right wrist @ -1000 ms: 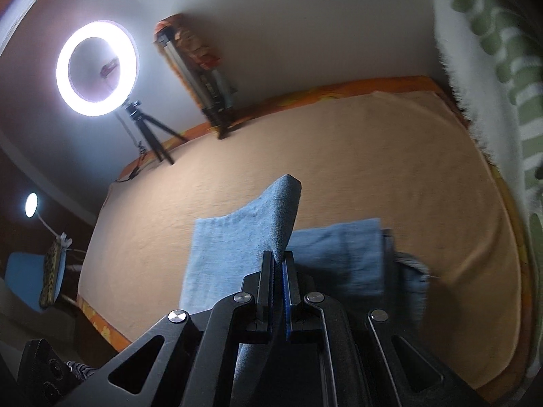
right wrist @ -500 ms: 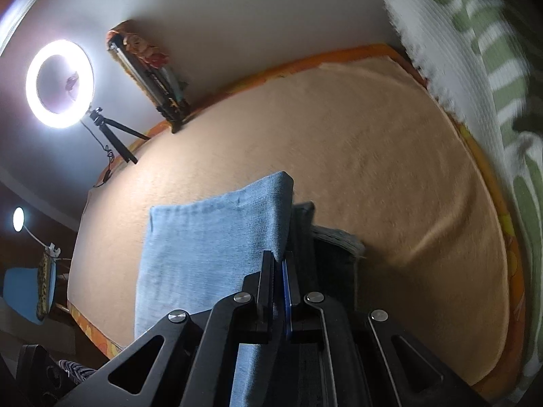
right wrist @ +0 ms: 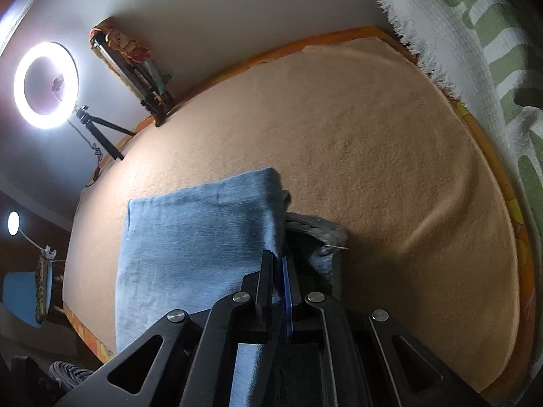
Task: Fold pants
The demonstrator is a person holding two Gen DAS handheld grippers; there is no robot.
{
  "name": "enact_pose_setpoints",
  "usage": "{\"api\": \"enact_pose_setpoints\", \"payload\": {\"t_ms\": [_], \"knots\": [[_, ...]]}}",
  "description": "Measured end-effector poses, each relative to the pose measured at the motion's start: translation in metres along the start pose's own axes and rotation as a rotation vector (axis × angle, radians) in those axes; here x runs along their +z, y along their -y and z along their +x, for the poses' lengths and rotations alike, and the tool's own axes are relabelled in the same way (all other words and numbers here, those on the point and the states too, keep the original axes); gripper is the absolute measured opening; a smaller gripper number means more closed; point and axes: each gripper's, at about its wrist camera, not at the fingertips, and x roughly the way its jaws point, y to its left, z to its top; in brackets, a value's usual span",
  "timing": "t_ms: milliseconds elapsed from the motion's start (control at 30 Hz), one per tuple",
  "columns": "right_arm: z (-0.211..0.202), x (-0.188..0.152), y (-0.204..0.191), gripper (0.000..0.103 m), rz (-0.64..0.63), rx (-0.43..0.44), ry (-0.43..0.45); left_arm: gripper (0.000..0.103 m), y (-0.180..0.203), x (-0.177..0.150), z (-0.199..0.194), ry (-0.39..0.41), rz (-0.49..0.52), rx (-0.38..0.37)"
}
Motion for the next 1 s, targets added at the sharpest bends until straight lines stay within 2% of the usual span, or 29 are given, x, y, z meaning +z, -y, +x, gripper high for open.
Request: {"api": "enact_pose_setpoints", "payload": {"t_ms": [200, 300, 333, 467, 567, 633, 700, 733, 900, 967, 1000], "knots": [[-0.016, -0.003, 0.013, 0.002, 0.022, -0.031, 0.026, 0.015, 0.012, -0.006, 0.001, -0.002, 0.043, 0.006], [-0.027, -0.005, 0.016, 0.007, 0.035, -0.034, 0.041, 0.016, 0.015, -0.012, -0.002, -0.003, 0.066, 0.004], [-0.031, -0.006, 0.018, 0.01, 0.04, -0.028, 0.047, 0.016, 0.015, -0.011, -0.003, -0.003, 0.072, 0.0], [-0.042, -0.01, 0.015, 0.033, 0.023, -0.006, 0.069, 0.017, 0.01, -0.017, -0.014, 0.007, 0.101, 0.012], [-0.047, -0.013, 0.01, 0.042, -0.002, 0.009, 0.096, 0.024, 0.005, -0.019, -0.024, 0.015, 0.095, 0.017], [-0.05, -0.015, 0.006, 0.042, -0.023, 0.034, 0.111, 0.025, -0.002, -0.023, -0.033, 0.035, 0.107, 0.044], [-0.051, -0.018, 0.001, 0.049, -0.055, 0.039, 0.119, 0.029, -0.015, -0.03, -0.046, 0.046, 0.1, 0.07], [-0.051, -0.019, -0.001, 0.057, -0.074, 0.035, 0.127, 0.031, -0.023, -0.031, -0.051, 0.049, 0.088, 0.082], [-0.049, -0.029, -0.007, 0.059, -0.127, 0.015, 0.148, 0.031, -0.071, -0.037, -0.071, 0.057, 0.024, 0.163], [-0.048, -0.032, -0.006, 0.072, -0.12, 0.027, 0.149, 0.032, -0.088, -0.036, -0.072, 0.057, -0.011, 0.182], [-0.046, -0.033, -0.004, 0.075, -0.115, 0.044, 0.147, 0.033, -0.096, -0.036, -0.073, 0.06, -0.031, 0.187]]}}
